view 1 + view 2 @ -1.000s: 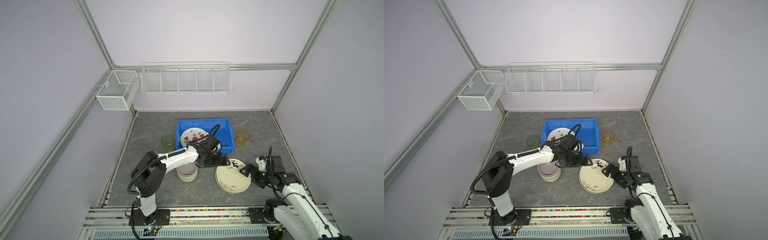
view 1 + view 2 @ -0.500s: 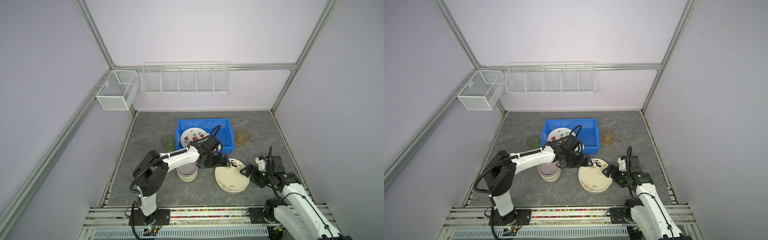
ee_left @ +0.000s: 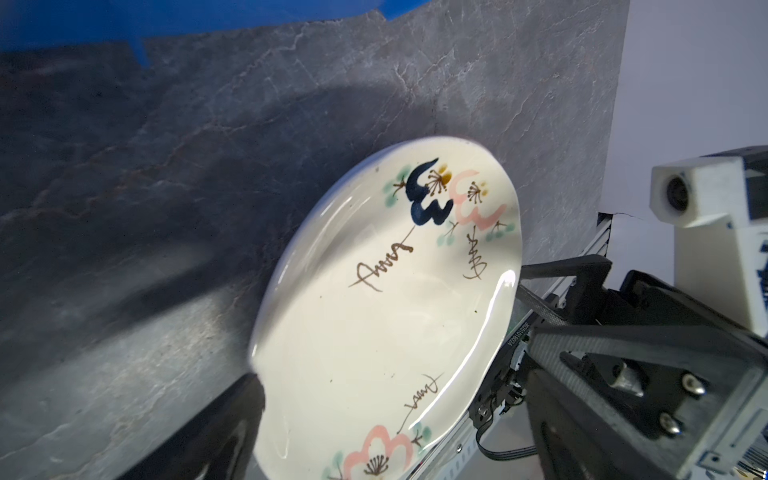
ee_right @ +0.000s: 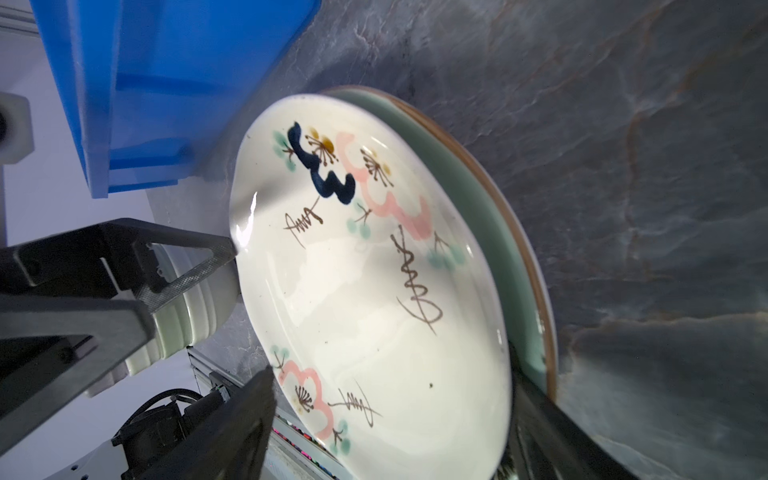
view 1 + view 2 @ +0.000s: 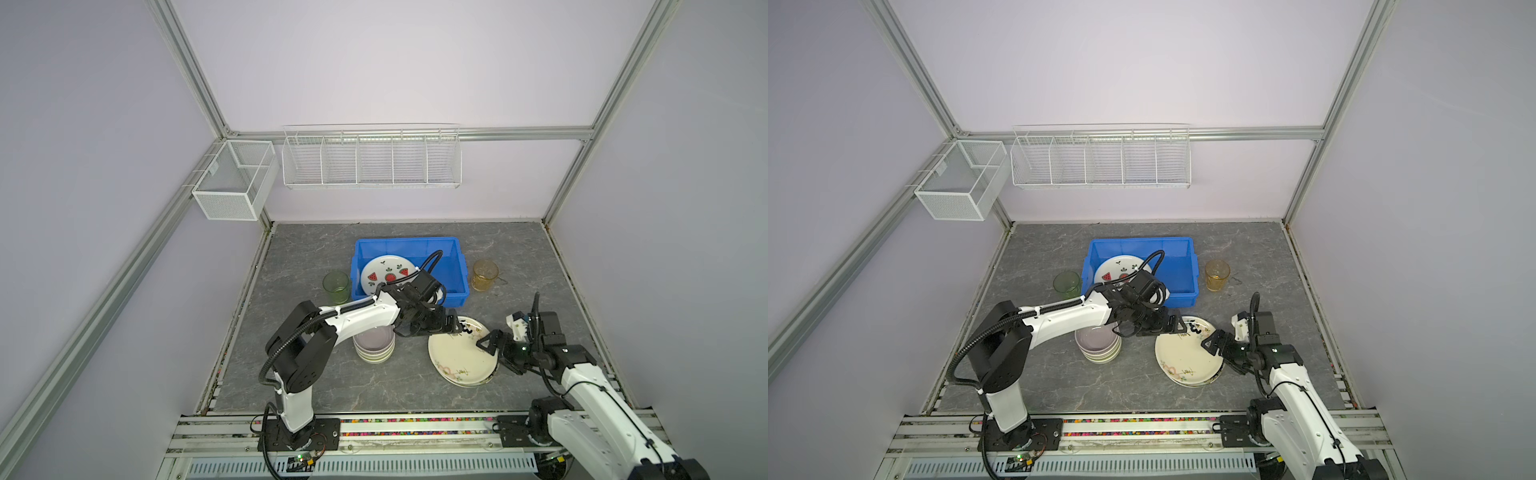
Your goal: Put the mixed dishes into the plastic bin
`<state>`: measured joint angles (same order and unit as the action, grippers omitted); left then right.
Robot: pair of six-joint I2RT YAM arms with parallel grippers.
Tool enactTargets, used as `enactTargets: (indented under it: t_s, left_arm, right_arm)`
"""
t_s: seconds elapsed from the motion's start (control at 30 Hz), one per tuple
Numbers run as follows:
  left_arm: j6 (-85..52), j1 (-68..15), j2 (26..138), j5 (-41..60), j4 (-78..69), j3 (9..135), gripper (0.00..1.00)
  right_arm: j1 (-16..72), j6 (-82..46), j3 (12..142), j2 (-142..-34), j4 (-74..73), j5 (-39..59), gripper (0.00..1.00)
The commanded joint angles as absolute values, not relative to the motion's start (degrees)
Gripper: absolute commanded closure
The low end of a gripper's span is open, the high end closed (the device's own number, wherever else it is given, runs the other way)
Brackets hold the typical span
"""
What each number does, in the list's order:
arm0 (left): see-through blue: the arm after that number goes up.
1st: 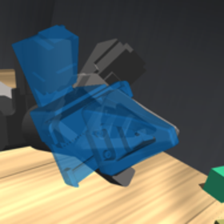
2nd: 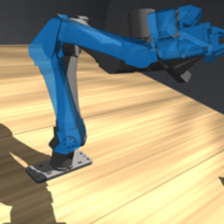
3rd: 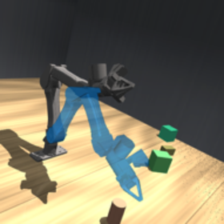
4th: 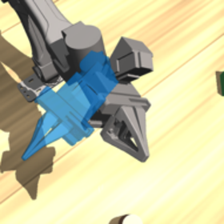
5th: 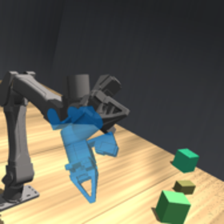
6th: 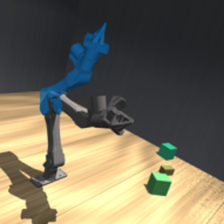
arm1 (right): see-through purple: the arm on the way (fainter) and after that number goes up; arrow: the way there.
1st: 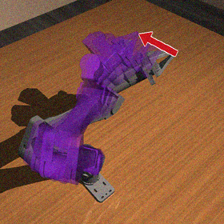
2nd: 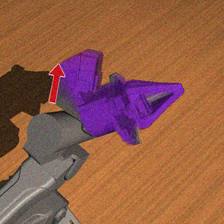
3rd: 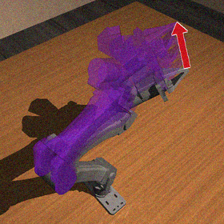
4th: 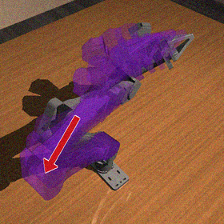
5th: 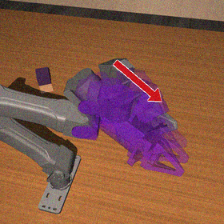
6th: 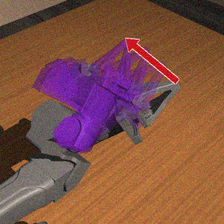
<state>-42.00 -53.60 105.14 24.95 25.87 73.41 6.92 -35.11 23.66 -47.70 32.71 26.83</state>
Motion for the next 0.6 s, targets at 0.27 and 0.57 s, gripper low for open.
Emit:
enactTargets:
  t_s: [0.27,0.57]
  left_arm:
    - [-40.3,-54.0,103.7,20.1,31.0,76.2,0.02]
    - [-39.9,-54.0,104.9,19.1,31.9,76.7,0.01]
  right_arm:
    - [8.2,-34.9,22.8,-48.8,31.2,26.5,0.13]
    - [8.6,-34.7,22.8,-48.7,31.3,26.2,0.13]
